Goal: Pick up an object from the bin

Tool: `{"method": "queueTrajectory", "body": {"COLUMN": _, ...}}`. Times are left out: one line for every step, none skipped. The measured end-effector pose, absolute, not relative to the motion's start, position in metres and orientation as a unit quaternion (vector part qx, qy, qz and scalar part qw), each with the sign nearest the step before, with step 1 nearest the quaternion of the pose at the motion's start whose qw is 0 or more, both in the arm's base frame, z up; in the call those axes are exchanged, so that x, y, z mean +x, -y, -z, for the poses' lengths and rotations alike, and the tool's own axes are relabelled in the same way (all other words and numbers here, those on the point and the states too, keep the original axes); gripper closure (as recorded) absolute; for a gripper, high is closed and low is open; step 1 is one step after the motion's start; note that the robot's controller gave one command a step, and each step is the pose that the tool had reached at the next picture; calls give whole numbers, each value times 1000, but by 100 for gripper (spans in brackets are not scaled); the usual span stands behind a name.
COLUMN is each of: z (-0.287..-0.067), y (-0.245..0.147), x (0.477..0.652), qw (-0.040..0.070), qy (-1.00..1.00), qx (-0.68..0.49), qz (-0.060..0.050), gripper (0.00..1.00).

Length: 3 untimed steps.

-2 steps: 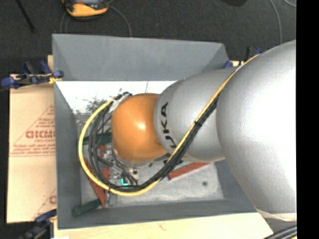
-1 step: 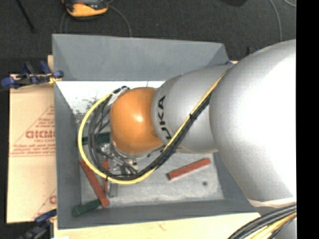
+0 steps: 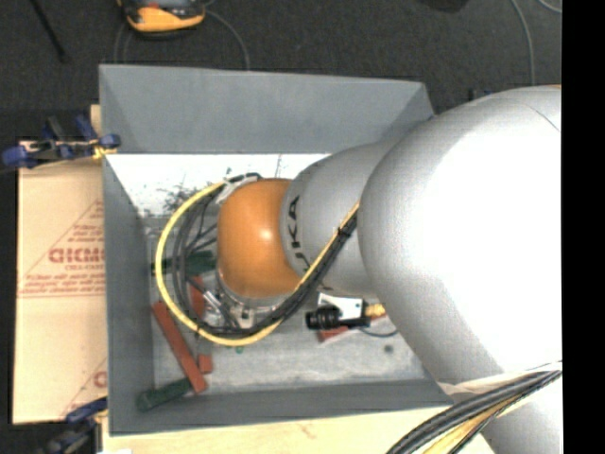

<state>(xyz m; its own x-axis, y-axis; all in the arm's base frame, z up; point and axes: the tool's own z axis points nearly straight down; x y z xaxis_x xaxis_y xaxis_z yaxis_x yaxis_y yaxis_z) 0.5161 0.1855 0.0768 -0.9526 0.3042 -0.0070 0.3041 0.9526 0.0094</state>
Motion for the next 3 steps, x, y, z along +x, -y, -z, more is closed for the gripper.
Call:
{"method": "queueTrajectory", "body": {"z": -77, "y": -186, "x": 516, "qw": 4, "qy": -988, "qx": 154, "qz": -4, "gripper": 100}}
{"method": "queueTrajectory", "body": {"z": -89, "y": -170, "x": 515, "qw": 3, "qy": -992, "qx": 129, "qz": -1, "gripper": 100}}
{"method": "queueTrajectory", "body": {"z": -137, "y": -177, "x": 536, "qw": 0, "qy": -984, "qx": 176, "qz": 0, "gripper": 100}}
